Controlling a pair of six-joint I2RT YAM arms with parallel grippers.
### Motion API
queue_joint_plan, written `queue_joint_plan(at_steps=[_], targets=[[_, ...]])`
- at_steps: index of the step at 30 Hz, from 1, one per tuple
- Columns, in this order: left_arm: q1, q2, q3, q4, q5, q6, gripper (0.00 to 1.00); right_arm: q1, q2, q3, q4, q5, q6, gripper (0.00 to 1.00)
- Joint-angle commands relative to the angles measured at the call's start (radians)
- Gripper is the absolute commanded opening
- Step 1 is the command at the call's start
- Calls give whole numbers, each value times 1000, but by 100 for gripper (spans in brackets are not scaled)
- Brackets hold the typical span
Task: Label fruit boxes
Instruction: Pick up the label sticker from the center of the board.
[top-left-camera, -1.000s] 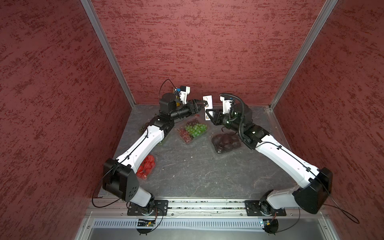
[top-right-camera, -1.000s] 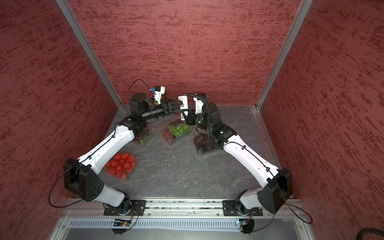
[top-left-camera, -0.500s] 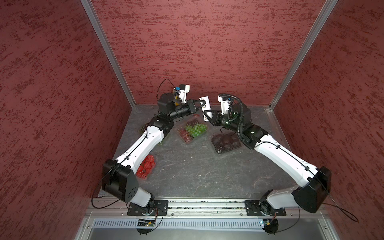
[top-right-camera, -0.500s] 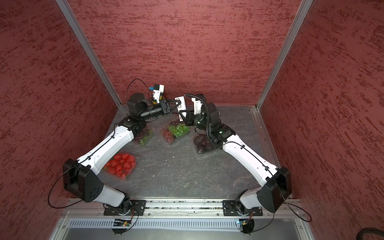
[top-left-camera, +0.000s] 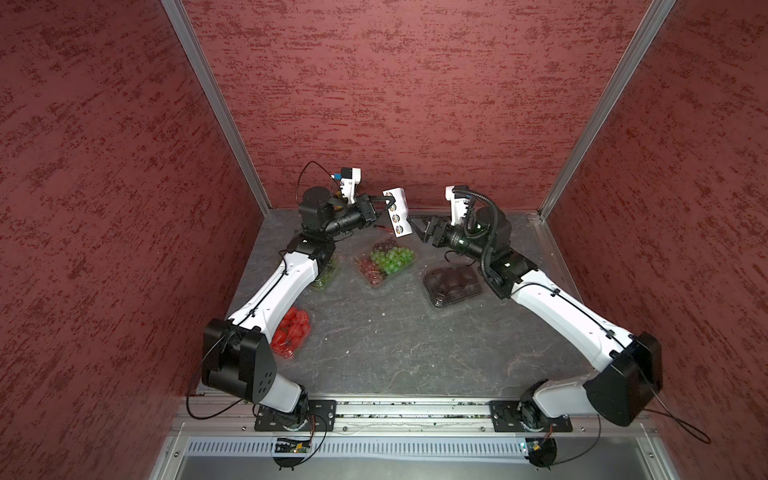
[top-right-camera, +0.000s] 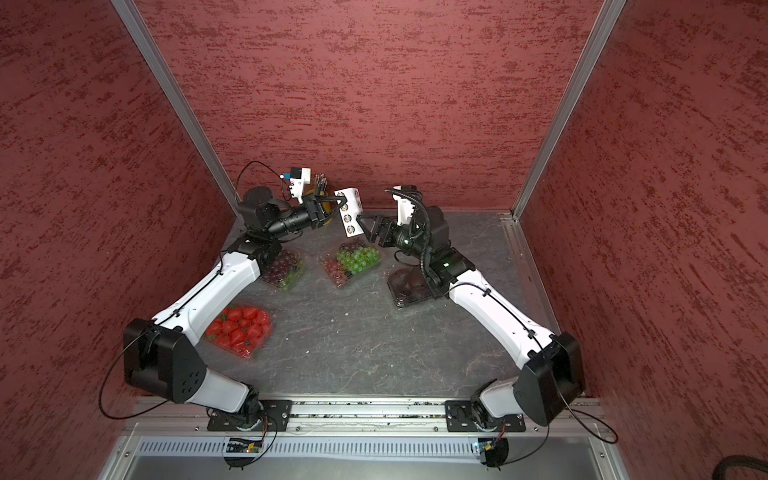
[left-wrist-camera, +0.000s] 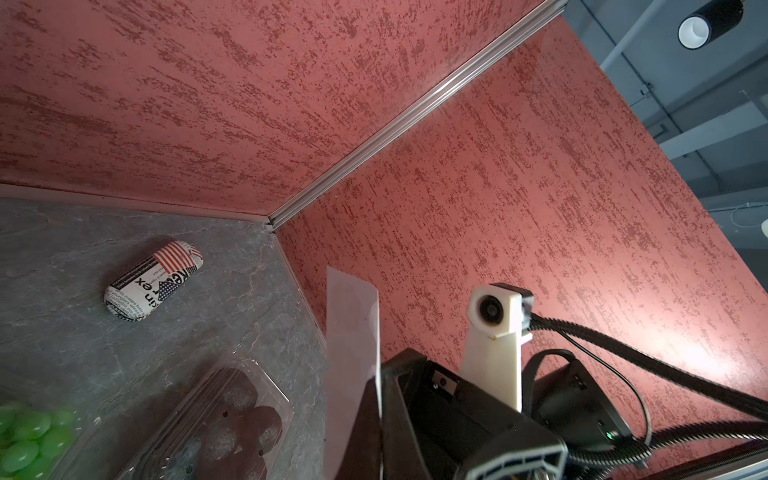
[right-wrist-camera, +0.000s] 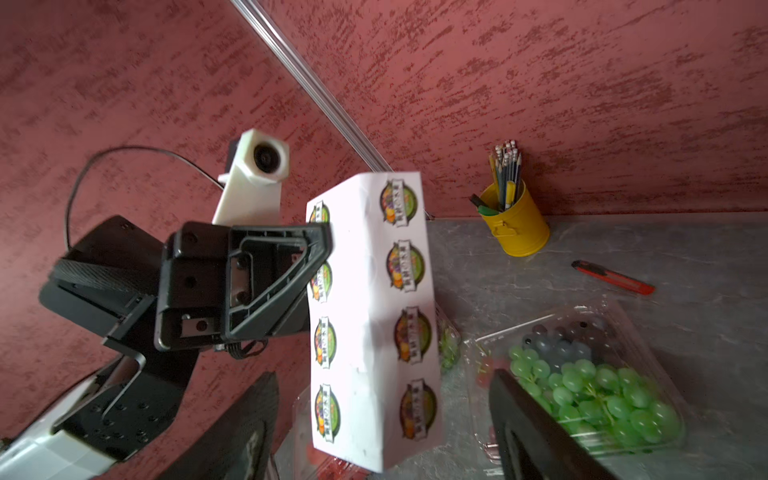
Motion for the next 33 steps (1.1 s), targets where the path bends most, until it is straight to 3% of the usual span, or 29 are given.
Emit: queue_joint_plan(at_steps=[1, 9, 13, 20, 31, 33], targets=[[10, -50, -10, 74, 84, -35, 0, -50, -7, -23, 258, -167, 144, 79], [12, -67, -28, 89, 179, -40, 0, -82, 117, -16, 611, -355, 385, 73], [5, -68, -25, 89, 190, -42, 0, -82, 167, 8, 703, -416, 456, 67], [-2, -69, -28, 82, 196, -39, 0, -78, 222, 21, 886, -493, 583, 66], [-9, -73, -43, 94, 214, -38, 0, -69, 249, 70, 846, -492, 568, 51], [-9, -75, -43, 97, 220, -40, 0, -68, 256, 78, 833, -495, 565, 44]])
